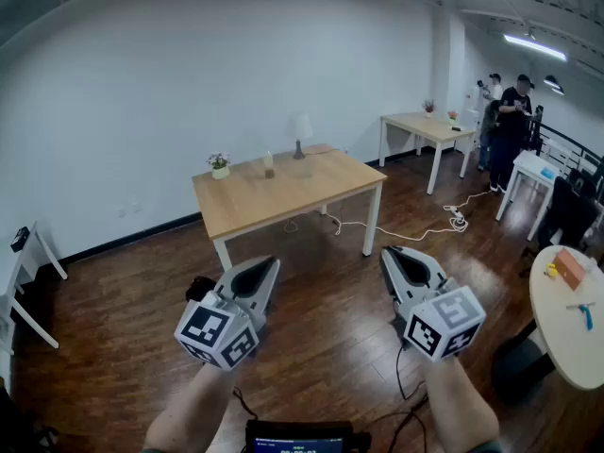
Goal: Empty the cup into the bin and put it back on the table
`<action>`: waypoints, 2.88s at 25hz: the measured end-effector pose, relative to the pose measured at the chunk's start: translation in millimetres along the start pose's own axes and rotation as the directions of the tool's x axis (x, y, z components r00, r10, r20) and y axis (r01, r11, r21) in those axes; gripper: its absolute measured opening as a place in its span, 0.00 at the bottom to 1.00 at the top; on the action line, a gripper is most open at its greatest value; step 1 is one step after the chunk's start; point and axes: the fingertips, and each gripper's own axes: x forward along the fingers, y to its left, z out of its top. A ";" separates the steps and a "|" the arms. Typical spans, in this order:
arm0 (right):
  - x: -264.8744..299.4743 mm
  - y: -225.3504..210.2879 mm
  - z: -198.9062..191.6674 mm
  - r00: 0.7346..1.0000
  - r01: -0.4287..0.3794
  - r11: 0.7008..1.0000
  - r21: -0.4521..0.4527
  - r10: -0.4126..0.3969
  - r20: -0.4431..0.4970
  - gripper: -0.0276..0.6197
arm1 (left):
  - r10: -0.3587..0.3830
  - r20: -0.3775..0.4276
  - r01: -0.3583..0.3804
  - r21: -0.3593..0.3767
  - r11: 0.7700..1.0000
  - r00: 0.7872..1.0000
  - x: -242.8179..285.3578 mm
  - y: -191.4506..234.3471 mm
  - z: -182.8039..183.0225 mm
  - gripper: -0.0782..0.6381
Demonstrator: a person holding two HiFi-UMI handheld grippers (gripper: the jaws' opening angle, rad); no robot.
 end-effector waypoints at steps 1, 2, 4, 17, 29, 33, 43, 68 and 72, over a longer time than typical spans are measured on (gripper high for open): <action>-1.0 -5.2 -1.8 1.000 0.001 1.000 0.001 -0.001 -0.004 0.05 | 0.006 0.000 -0.006 0.000 1.000 1.000 3.2 -1.8 -2.3 0.11; -1.7 -10.4 -3.6 1.000 0.001 1.000 0.003 -0.001 -0.008 0.05 | 0.010 -0.001 -0.010 -0.001 1.000 1.000 6.5 -3.4 -4.6 0.11; -1.2 -19.7 -7.4 1.000 0.002 1.000 0.010 -0.002 -0.011 0.05 | 0.013 -0.007 -0.013 -0.005 1.000 1.000 13.4 -5.6 -9.6 0.11; 78.8 -78.5 -33.4 0.999 0.035 0.999 0.017 -0.034 -0.037 0.05 | -0.010 -0.005 0.010 0.020 1.000 1.000 83.9 47.3 -42.4 0.11; 187.8 -120.8 -41.8 0.998 0.047 0.999 0.019 -0.046 -0.050 0.05 | -0.017 0.009 0.017 0.024 1.000 1.000 154.8 137.2 -60.4 0.11; 213.3 -126.1 -52.2 0.997 0.040 0.999 0.018 -0.039 -0.066 0.05 | -0.038 -0.010 0.038 0.011 0.999 0.999 173.3 155.1 -76.3 0.11; 252.4 -156.8 -68.7 0.993 0.053 0.998 0.018 -0.051 -0.103 0.05 | -0.049 -0.018 0.048 -0.041 0.998 0.999 217.8 184.8 -102.7 0.11; 375.5 -338.2 -93.4 0.991 -0.127 0.992 0.025 0.128 -0.047 0.05 | 0.049 -0.073 -0.050 -0.001 0.999 0.996 407.6 231.1 -159.4 0.11; 393.1 -361.9 -101.1 0.990 -0.129 0.990 0.059 0.132 -0.050 0.05 | 0.065 -0.074 -0.066 -0.004 0.998 0.995 427.7 235.8 -167.6 0.11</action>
